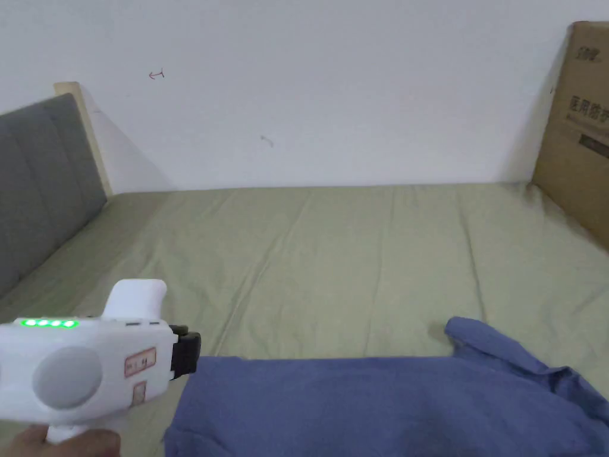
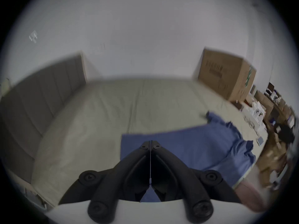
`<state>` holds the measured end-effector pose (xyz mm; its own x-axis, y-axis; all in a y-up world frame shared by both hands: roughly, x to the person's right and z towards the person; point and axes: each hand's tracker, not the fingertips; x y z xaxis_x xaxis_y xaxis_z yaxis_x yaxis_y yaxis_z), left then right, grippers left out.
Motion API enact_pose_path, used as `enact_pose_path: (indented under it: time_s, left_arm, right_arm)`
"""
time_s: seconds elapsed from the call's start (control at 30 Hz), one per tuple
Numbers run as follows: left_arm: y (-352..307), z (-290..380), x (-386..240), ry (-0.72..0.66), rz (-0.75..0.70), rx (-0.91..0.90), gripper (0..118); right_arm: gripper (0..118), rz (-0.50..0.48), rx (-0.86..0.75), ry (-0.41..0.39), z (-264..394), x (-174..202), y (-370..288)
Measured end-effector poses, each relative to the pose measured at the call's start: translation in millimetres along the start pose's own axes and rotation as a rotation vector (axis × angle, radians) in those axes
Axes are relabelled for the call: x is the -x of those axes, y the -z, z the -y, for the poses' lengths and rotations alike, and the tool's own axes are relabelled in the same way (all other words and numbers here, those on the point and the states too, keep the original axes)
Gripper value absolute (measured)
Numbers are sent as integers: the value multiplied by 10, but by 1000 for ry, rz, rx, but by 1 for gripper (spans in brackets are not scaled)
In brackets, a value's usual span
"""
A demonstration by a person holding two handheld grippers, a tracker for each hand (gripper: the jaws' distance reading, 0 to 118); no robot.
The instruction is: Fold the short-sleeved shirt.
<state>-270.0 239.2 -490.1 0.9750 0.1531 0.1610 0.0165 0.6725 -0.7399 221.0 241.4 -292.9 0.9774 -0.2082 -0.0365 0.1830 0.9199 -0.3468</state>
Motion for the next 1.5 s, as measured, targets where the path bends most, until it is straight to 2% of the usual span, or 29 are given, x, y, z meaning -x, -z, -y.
enact_pose_path:
  time_s: [0.07, 0.17, 0.2, 0.23, 0.27, 0.3, 0.37, 0.43, 0.47, 0.53, 0.6, 0.63, 0.7, 0.73, 0.87, 0.9, 0.93, 0.97, 1.0, 1.03, 1.07, 1.1, 1.2, 1.23, 1.33, 1.37, 1.4, 1.47, 1.5]
  left_arm:
    - [576, -108, 339, -56, 100, 147, 0]
    - [1215, -101, 623, 22, -75, 108, 2]
    - [1344, -48, 671, 23, -82, 93, 14]
    - [1501, -48, 743, -1, -67, 104, 41]
    - [1673, -42, 809, -25, -73, 140, 96]
    - [1707, -38, 840, -36, -61, 128, 118]
    - [1884, -50, 891, -81, -34, 132, 111]
    - [2043, 7, 862, -86, -23, 156, 112]
    - [2136, 107, 752, -68, -58, 193, 113]
    - [2098, 169, 560, 73, -106, 159, 114]
    - [2039, 209, 491, 89, -153, 92, 104]
    - [1944, 253, 406, 107, -169, 40, 89]
    - [1821, 331, 211, 162, -157, 0, 27]
    - [1805, 340, 164, 189, -139, 17, 4]
    - [1762, 377, 23, 264, -145, 56, 5]
    - [1735, 351, 37, 262, -143, 53, 5]
    - [1704, 315, 57, 259, -141, 53, 5]
    - [1673, 281, 77, 259, -152, 48, 5]
    - [1651, 250, 99, 253, -162, 43, 5]
    - [1623, 212, 130, 244, -171, 36, 5]
    - [1603, 176, 166, 222, -165, 38, 5]
    - [1588, 155, 194, 192, -151, 44, 5]
    - [1587, 119, 244, 125, -136, 59, 5]
    - [1600, 116, 252, 108, -136, 65, 5]
    - [1631, 136, 229, 92, -132, 74, 5]
    - [1653, 150, 228, 94, -134, 79, 5]
    - [1663, 162, 218, 99, -135, 87, 5]
    - [1698, 193, 206, 112, -138, 106, 5]
    - [1706, 206, 199, 116, -139, 113, 5]
  right_arm:
    - [0, 10, 26, 6, 27, -54, 108]
    - [0, 37, 85, 15, 89, -124, 335]
    - [0, 42, 105, 18, 115, -140, 398]
    - [0, 50, 125, 23, 126, -145, 479]
    - [0, 51, 140, 29, 159, -159, 548]
    - [0, 50, 156, 39, 195, -174, 608]
    - [0, 46, 188, 58, 244, -262, 730]
    - [0, 52, 220, 51, 318, -292, 824]
    - [0, 61, 234, 47, 347, -304, 855]
    - [0, 68, 248, 52, 364, -334, 890]
    - [0, 66, 244, 79, 354, -436, 911]
    - [0, 77, 240, 79, 319, -490, 935]
    - [0, 133, 235, 42, 220, -673, 1075]
    - [0, 141, 249, 38, 139, -771, 1178]
    - [0, 124, 274, 79, -306, -1151, 1759]
    - [8, 116, 316, 81, -414, -1184, 1950]
    - [37, 97, 375, 93, -524, -1244, 2207]
    - [99, 96, 425, 110, -583, -1292, 2454]
    - [99, 108, 484, 115, -619, -1327, 2676]
    - [109, 88, 575, 118, -600, -1415, 2963]
    - [118, 50, 540, 165, -575, -1412, 3163]
    - [117, 86, 620, 153, -514, -1415, 3360]
    - [117, 127, 757, 206, -407, -1444, 3905]
    - [117, 140, 787, 195, -317, -1420, 4054]
    - [116, 130, 872, 76, -162, -1332, 4237]
    - [115, 127, 919, 52, -87, -1297, 4295]
    - [115, 117, 953, 63, -23, -1269, 4309]
    - [114, 127, 906, -14, -64, -1198, 4177]
    - [110, 111, 900, -25, -80, -1188, 4131]
